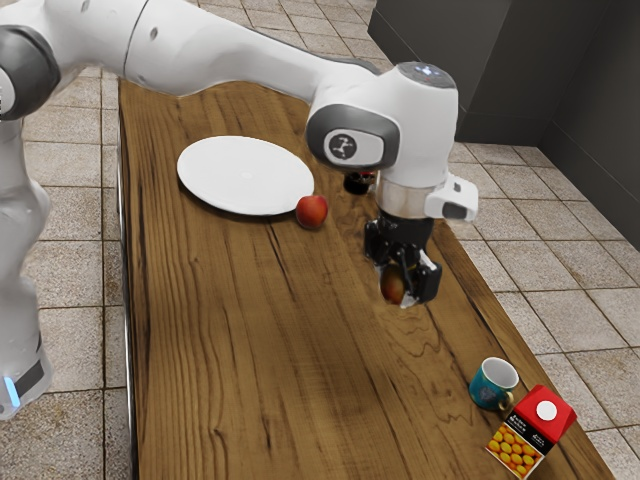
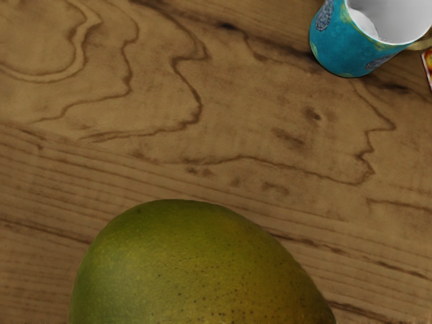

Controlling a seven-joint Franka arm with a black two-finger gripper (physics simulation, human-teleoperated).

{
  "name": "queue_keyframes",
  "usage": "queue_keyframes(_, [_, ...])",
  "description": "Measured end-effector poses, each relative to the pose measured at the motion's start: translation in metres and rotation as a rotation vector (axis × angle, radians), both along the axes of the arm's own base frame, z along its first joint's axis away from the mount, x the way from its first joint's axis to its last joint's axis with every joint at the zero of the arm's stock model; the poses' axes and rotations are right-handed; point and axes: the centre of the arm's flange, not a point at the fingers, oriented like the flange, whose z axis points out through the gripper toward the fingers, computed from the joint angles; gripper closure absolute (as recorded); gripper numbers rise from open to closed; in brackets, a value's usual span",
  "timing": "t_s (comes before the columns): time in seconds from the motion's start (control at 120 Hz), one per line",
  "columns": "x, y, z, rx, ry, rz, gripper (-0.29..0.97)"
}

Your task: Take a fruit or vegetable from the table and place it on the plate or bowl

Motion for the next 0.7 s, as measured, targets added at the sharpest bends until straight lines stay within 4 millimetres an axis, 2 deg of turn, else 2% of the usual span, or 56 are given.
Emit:
queue_keyframes(0.242, [0.004, 0.029, 0.044, 0.05, 0.025, -0.019, 0.42])
queue_keyframes(0.333, [0.011, 0.042, 0.051, 0.066, 0.041, -0.026, 0.43])
queue_keyframes(0.392, [0.02, 0.062, 0.05, 0.073, 0.056, -0.009, 0.42])
queue_keyframes(0.425, [0.027, 0.084, 0.048, 0.077, 0.067, 0.02, 0.43])
queue_keyframes(0.467, [0.036, 0.126, 0.047, 0.078, 0.079, 0.081, 0.43])
queue_keyframes(0.542, [0.045, 0.23, 0.044, 0.077, 0.1, 0.24, 0.43])
queue_keyframes(0.583, [0.041, 0.289, 0.044, 0.074, 0.111, 0.332, 0.43])
queue_keyframes(0.617, [0.035, 0.328, 0.043, 0.072, 0.117, 0.391, 0.43])
queue_keyframes(0.658, [0.027, 0.361, 0.043, 0.071, 0.124, 0.441, 0.43])
queue_keyframes(0.7, [0.023, 0.377, 0.042, 0.071, 0.129, 0.46, 0.43])
